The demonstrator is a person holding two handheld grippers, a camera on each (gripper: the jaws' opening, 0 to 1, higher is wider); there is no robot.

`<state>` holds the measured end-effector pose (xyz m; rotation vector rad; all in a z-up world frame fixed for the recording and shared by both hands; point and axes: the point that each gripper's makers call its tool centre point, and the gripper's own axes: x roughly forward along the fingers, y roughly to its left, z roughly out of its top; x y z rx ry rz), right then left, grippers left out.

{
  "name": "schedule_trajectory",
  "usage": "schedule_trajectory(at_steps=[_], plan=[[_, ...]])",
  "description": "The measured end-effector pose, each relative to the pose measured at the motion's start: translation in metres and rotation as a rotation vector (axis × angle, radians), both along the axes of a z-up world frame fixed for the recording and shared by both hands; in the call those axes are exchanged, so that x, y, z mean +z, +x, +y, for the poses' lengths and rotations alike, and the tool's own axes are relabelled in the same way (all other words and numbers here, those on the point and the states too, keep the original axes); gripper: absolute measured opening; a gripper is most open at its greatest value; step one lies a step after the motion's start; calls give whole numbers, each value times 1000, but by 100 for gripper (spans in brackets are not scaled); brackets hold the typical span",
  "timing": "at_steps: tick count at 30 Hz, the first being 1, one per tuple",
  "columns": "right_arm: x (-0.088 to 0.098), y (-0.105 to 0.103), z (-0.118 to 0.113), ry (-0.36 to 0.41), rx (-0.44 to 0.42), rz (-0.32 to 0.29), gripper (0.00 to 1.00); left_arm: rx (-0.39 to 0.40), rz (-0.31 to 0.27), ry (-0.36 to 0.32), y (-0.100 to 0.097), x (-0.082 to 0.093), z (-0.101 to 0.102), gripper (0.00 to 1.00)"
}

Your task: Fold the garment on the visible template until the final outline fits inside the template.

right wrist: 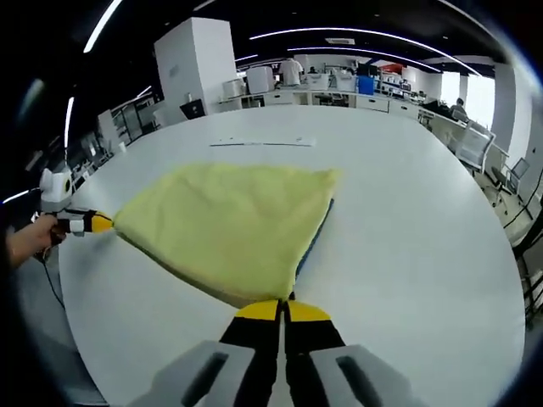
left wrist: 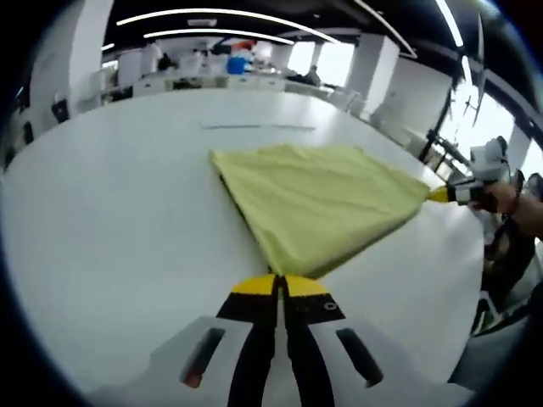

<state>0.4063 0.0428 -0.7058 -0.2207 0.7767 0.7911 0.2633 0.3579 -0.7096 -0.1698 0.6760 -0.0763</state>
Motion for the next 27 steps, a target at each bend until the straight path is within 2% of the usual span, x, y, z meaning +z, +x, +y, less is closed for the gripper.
schedule_trajectory(at_steps=[5, 10, 18, 21, 23, 27], plan=[[1, 2, -6, -17, 6, -11, 0, -60, -9, 20, -1, 2, -1, 0], [1, -1, -6, -45, 51, -26, 0, -149, -4, 88, -4, 2, 0, 0], [-3, -4, -9, -50, 51, -8, 0, -269, 5, 152, -8, -2, -3, 0], [-5, -3, -11, -53, 43, -1, 0, -337, 6, 182, -11, -2, -6, 0], [-6, -4, -11, -55, 41, 2, 0, -356, 12, 201, -12, -4, -6, 0], [-6, -5, -11, -55, 38, 5, 0, -322, 21, 183, -13, -4, -3, 0]])
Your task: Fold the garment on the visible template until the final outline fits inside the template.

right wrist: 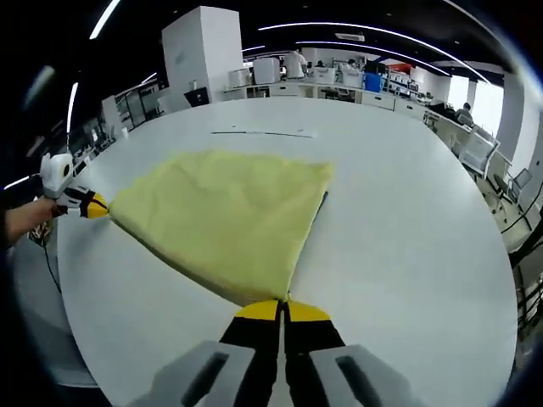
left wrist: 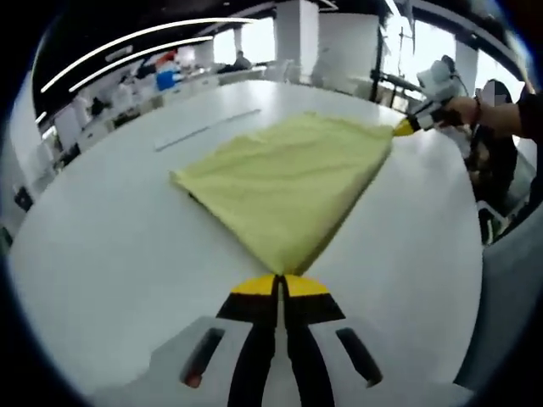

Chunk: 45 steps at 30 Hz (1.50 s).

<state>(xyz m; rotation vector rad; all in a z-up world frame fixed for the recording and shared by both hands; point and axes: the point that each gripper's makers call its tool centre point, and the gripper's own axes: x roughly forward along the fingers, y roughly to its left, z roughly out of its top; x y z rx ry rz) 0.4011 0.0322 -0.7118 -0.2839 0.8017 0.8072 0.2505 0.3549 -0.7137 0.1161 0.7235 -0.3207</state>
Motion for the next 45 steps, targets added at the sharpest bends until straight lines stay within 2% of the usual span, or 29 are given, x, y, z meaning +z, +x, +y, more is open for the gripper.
schedule_trajectory(at_steps=[3, 7, 10, 13, 17, 20, 24, 27, 31, 41, 45], plan=[[0, -1, 0, 2, -6, 6, 0, 35, -4, -32, -2, -1, 1, 0], [-1, -1, 0, -2, -3, 9, 0, 44, -7, -42, -2, -2, 0, 0], [2, -2, 0, 2, 2, 8, 0, 13, -17, -16, -2, 2, -1, 0], [5, -5, -1, 6, 12, 8, 0, -11, -46, -32, -3, 12, -1, 0], [5, -12, -3, 5, 21, 17, 0, -34, -51, -20, -7, 12, -3, 0], [5, -16, -6, 4, 15, 24, 0, -69, -45, 7, -14, 10, -7, 0], [3, -21, -9, 1, 16, 32, 0, -67, -27, 6, -20, 8, -9, 0], [0, -26, -15, 0, 15, 45, 0, -57, -27, 0, -23, 8, -10, 0], [-3, -32, -18, -12, 22, 46, 0, -23, 6, -19, -32, 3, -11, 0], [-6, -38, -22, -12, 9, 55, 0, -21, 10, -24, -38, 4, -13, 0], [-11, -40, -22, -19, 7, 62, 0, 9, 8, -41, -40, 2, -13, 0]])
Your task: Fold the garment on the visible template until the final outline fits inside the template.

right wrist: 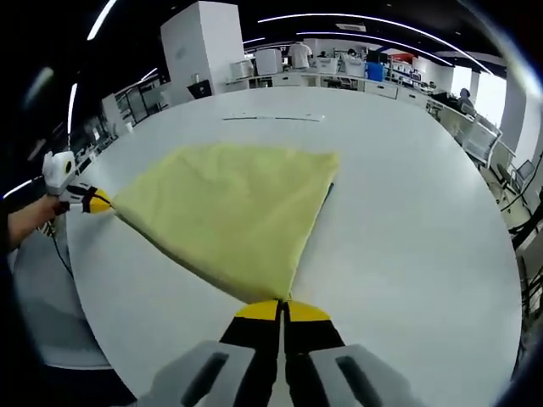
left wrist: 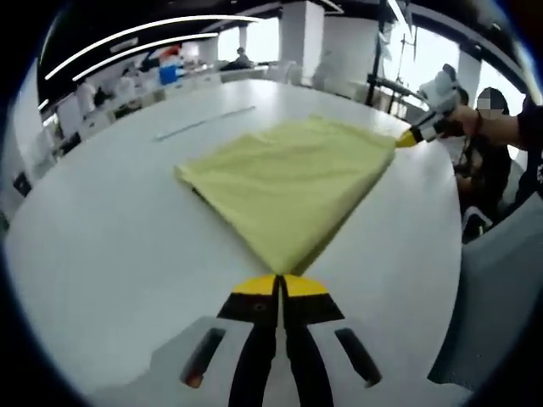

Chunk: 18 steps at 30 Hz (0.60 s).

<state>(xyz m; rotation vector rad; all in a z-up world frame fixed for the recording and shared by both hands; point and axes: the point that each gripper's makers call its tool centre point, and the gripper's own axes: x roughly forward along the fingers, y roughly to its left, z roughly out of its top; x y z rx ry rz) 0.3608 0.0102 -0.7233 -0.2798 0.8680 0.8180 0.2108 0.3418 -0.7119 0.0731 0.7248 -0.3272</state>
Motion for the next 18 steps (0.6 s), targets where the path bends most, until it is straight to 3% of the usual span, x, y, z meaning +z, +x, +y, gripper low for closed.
schedule_trajectory(at_steps=[6, 12, 15, 18], plan=[[-5, 0, 2, -29, 6, -3, 0, 56, -3, -26, 0, -2, -1, 0], [-7, 3, -5, -25, -45, 11, 0, 150, 13, -112, 0, -3, -1, 0], [-5, 3, -6, 15, -111, 39, 11, 193, 15, -157, 0, 0, 0, 1], [4, 3, -5, 39, -129, 30, 30, 237, 0, -197, 1, 6, 2, 13]])
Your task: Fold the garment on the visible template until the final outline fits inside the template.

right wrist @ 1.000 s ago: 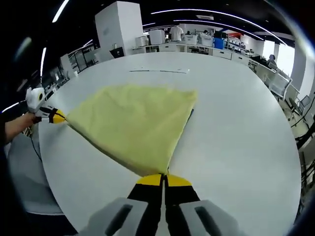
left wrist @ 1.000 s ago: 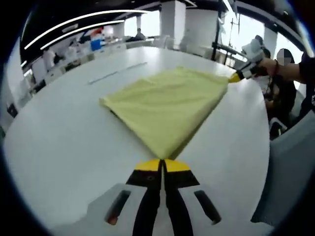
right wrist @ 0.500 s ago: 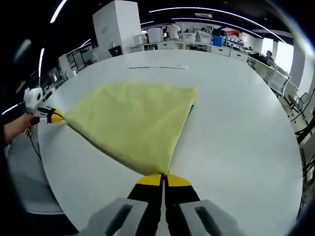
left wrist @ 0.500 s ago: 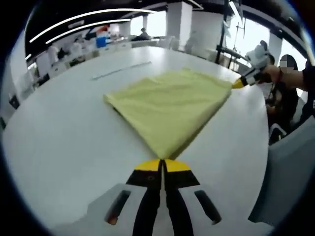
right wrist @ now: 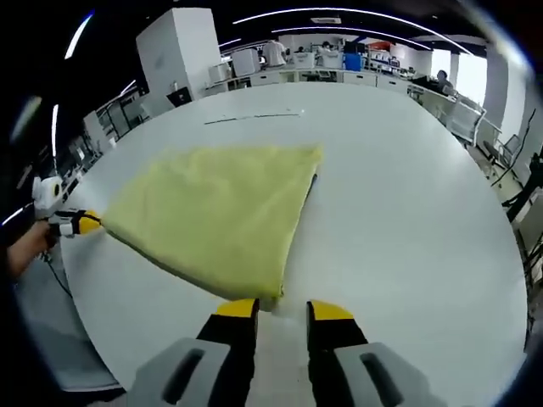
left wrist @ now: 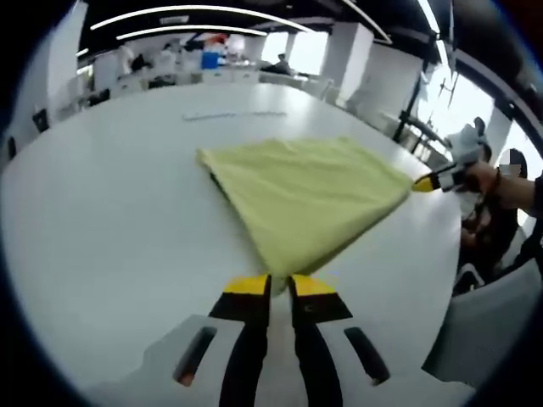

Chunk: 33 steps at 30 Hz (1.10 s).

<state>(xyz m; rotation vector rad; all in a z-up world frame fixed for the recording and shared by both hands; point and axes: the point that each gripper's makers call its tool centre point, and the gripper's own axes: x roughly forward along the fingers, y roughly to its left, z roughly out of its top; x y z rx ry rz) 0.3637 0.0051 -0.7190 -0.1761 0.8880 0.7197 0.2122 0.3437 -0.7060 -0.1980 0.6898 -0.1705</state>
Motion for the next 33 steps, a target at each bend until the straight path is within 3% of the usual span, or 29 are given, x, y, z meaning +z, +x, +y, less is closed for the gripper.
schedule_trajectory(at_steps=[6, 11, 16, 20, 26, 33], plan=[[27, -3, 15, 64, 23, -25, 57, 55, -12, -55, -1, 16, -1, 37], [57, -12, 35, 135, 73, -50, 70, 52, -53, -71, -4, 44, -14, 58], [79, -22, 44, 124, 145, -121, 86, 49, -111, -52, -6, 67, -22, 74], [91, -32, 48, 127, 185, -148, 93, 54, -131, -39, -11, 79, -25, 87], [108, -50, 53, 168, 228, -169, 99, 46, -138, -9, -19, 90, -29, 96], [120, -66, 52, 187, 263, -187, 99, 26, -146, 18, -29, 98, -37, 99]])
